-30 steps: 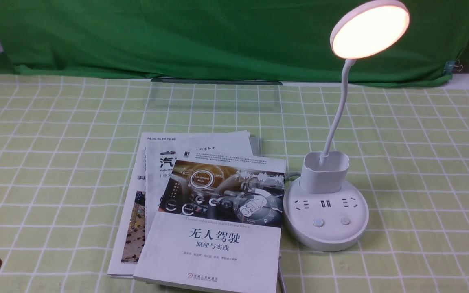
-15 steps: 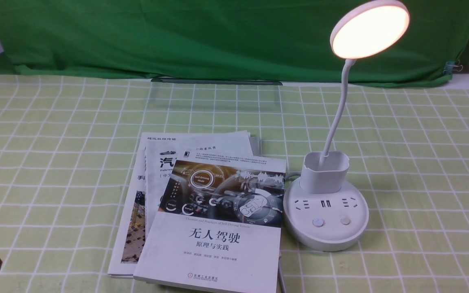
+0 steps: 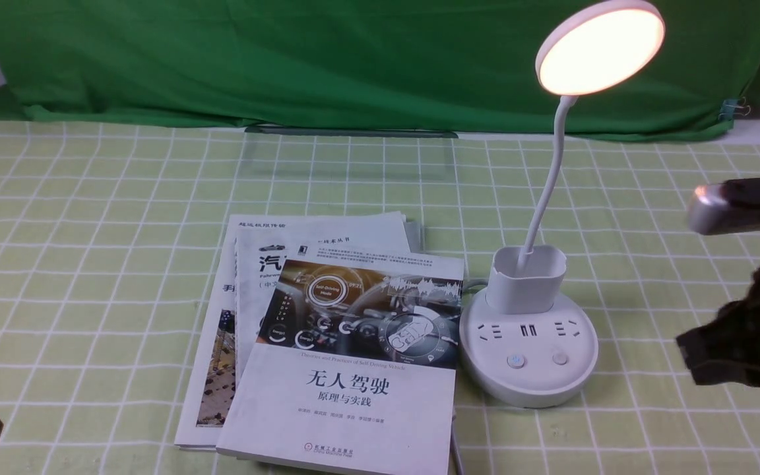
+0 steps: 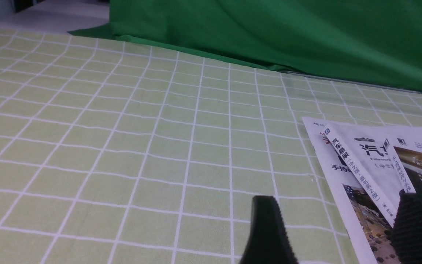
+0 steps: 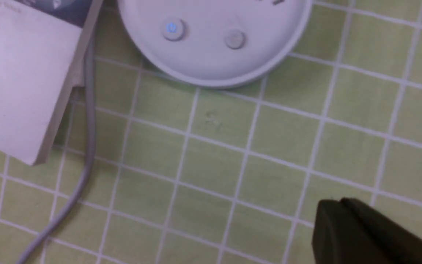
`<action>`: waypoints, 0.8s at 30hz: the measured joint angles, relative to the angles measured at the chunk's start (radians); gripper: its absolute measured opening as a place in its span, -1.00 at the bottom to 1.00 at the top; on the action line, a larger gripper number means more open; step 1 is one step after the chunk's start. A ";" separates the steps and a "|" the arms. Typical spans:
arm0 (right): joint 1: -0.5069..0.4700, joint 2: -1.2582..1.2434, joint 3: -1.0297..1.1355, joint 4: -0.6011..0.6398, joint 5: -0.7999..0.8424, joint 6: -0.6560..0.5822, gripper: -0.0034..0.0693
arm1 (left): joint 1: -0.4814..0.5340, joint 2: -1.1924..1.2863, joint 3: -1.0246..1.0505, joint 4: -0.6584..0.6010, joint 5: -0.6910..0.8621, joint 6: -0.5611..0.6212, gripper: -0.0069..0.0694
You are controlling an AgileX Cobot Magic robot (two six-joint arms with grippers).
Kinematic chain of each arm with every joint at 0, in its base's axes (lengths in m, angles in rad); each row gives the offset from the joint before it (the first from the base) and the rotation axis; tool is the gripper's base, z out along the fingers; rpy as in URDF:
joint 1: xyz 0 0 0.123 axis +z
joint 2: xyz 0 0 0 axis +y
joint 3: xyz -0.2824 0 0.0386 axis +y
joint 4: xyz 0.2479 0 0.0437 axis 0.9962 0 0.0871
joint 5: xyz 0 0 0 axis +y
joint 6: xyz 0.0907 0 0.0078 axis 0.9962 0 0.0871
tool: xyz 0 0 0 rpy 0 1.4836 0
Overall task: Turn off the desk lamp on the green coffee tablecloth by hand.
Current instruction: 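Press the power button on the lamp base to turn the lamp off with the right gripper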
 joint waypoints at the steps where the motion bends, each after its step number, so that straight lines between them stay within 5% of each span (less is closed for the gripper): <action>1: 0.024 0.030 -0.011 0.000 -0.017 0.003 -0.78 | 0.000 0.000 0.000 0.000 0.000 0.000 0.26; 9: 0.141 0.195 -0.025 -0.008 -0.119 0.028 -0.78 | 0.000 0.000 0.000 0.000 0.000 0.000 0.26; 24: 0.145 0.389 -0.137 -0.031 -0.221 0.041 -0.77 | 0.000 0.000 0.000 0.000 0.000 0.000 0.26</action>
